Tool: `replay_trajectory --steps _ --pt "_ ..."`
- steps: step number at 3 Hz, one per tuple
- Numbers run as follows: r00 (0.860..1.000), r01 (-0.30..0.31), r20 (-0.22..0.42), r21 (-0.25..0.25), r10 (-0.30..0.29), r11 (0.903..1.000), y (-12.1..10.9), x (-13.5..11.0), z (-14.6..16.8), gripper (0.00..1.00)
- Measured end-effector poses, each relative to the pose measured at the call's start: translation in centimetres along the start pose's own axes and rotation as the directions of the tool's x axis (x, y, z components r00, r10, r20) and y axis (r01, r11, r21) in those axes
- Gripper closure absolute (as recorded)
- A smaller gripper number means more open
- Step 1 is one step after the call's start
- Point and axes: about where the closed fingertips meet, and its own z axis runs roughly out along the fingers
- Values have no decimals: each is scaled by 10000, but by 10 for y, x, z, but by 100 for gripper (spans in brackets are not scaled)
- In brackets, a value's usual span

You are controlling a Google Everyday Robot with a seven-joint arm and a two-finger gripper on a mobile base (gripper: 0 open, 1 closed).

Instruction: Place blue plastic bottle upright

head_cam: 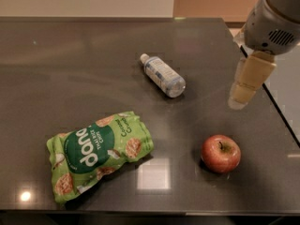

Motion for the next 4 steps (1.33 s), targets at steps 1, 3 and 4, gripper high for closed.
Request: replay_trajectory --steps 1,3,4 --pt "9989 -461 -109 -351 458 9983 -23 -25 24 0" --pt "9809 -1917 -435 -569 1894 9798 -67 -80 69 0" --pt "9639 -2622 -598 -480 2593 9638 -80 -104 82 0"
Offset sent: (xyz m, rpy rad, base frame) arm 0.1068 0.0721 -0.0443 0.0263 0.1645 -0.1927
